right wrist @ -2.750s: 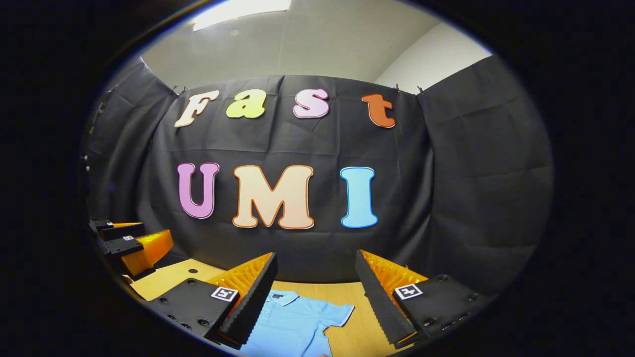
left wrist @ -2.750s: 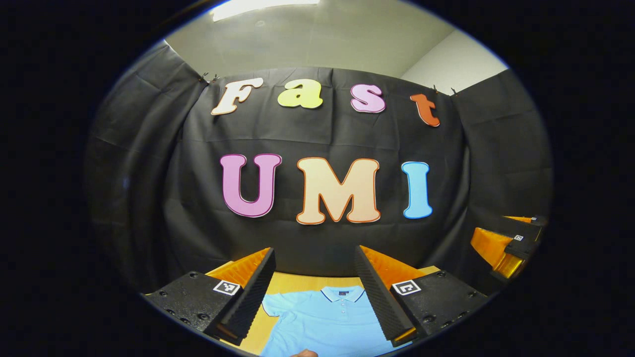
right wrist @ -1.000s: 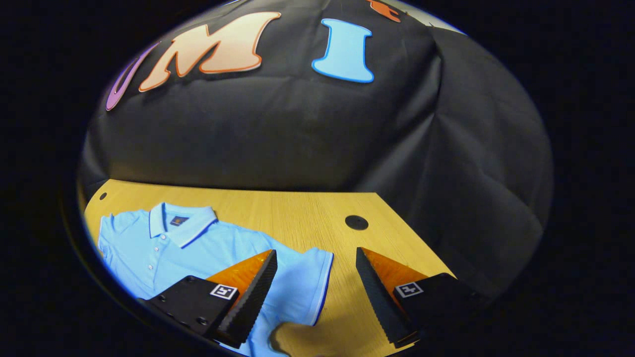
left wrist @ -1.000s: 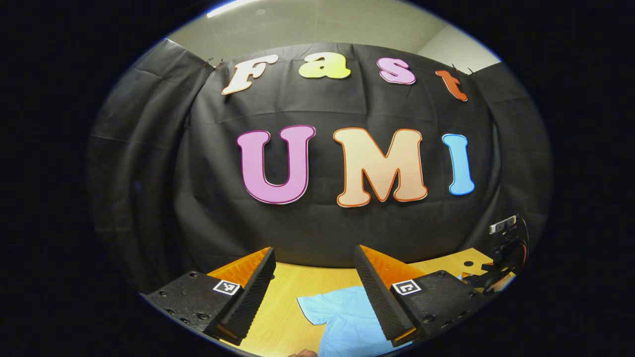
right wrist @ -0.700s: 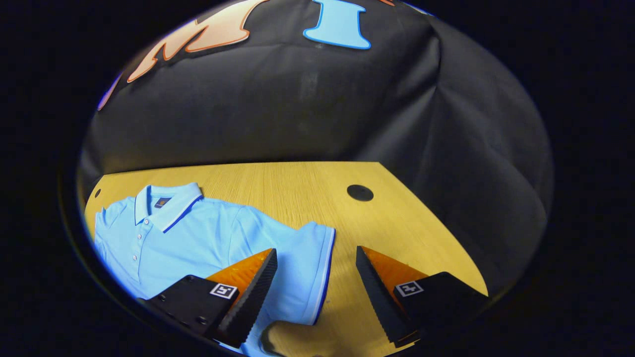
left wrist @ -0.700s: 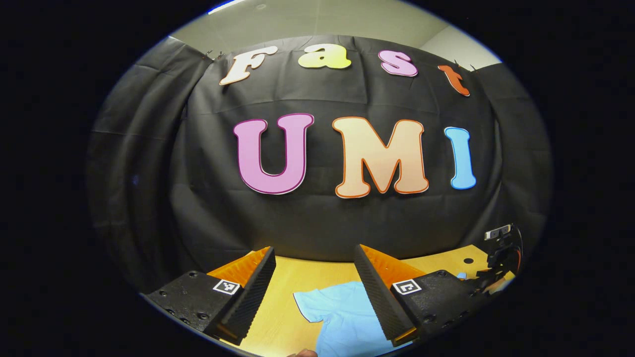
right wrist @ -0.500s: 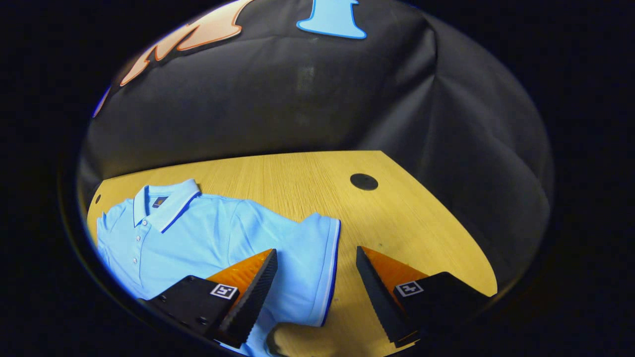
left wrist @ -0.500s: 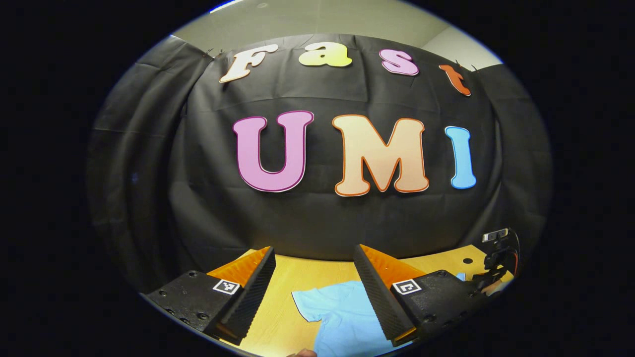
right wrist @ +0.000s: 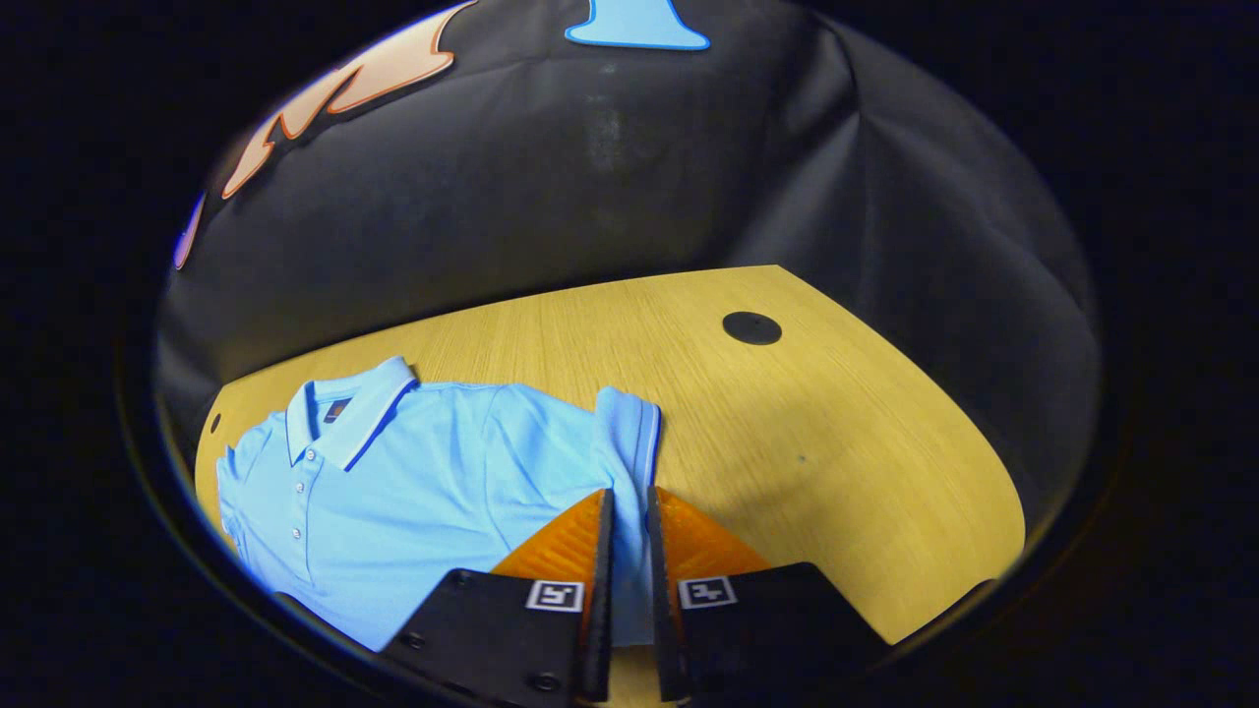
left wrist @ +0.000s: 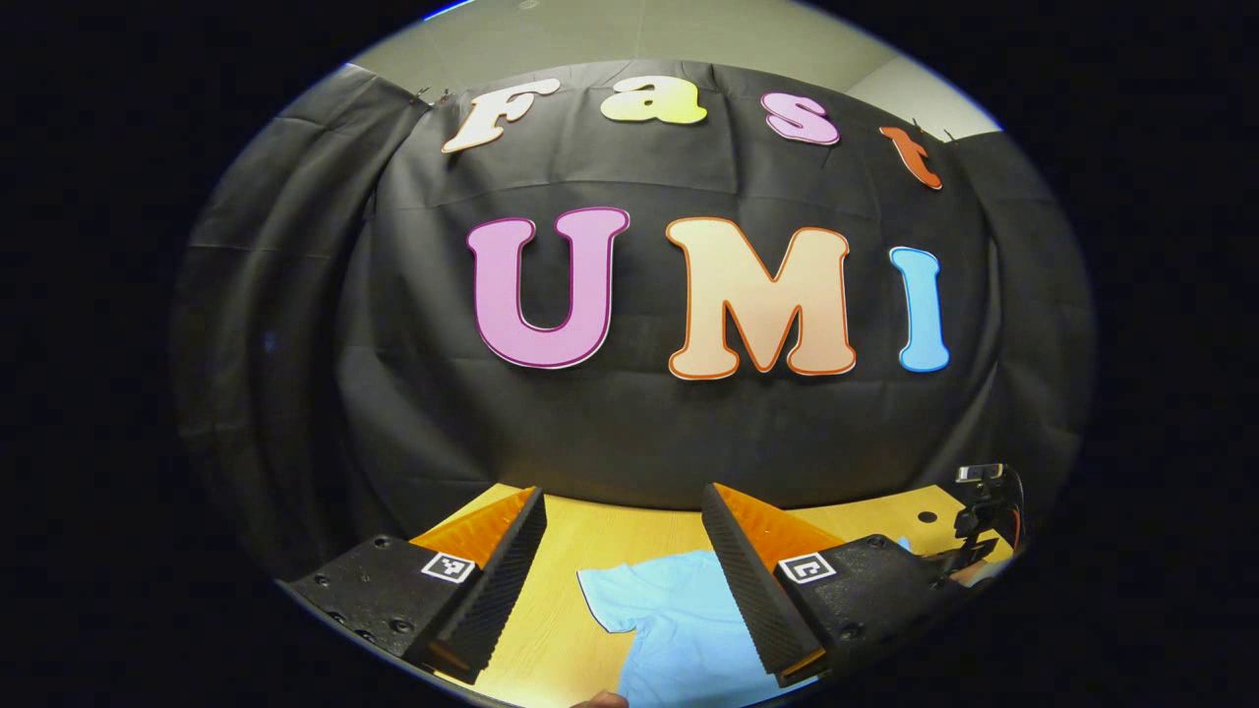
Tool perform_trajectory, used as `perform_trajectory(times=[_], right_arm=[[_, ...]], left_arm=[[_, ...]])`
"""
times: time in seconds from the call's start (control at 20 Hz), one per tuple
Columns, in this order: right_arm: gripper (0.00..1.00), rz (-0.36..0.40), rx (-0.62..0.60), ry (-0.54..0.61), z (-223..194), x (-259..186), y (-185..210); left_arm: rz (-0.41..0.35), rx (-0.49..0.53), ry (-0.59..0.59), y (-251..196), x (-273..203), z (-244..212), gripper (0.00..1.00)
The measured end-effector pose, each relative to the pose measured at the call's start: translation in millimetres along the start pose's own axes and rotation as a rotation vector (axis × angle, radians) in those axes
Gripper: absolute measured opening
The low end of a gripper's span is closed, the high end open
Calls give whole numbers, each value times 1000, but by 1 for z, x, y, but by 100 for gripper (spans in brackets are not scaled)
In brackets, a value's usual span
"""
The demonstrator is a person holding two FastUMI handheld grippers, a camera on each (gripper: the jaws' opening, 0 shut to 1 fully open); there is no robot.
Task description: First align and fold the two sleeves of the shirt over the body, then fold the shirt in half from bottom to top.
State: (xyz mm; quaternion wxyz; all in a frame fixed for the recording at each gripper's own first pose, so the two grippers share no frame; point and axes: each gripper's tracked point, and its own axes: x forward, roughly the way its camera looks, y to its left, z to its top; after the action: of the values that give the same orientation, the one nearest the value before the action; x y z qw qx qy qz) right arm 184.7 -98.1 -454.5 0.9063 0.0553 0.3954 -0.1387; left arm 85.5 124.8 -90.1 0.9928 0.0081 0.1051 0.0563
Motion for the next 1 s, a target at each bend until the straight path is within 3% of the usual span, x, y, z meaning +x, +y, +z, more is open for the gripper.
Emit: perform_trajectory(times=[0.05, 0.1, 0.4, 0.7, 1.0], right_arm=[[18, -4, 6, 7, -1, -1, 1], [4, 3, 13, 1, 3, -2, 4], [3, 127, 135, -6, 24, -20, 41], [2, 270, 150, -17, 32, -47, 109], [2, 299, 129, 43, 2, -35, 153]], left_arm=[[-1, -2, 0, 0, 0, 0, 95], [-2, -4, -1, 0, 0, 0, 95], [-5, -13, -4, 3, 0, 1, 95], [-3, -40, 24, 7, 3, -10, 95], [-7, -64, 63, 15, 8, -24, 96]])
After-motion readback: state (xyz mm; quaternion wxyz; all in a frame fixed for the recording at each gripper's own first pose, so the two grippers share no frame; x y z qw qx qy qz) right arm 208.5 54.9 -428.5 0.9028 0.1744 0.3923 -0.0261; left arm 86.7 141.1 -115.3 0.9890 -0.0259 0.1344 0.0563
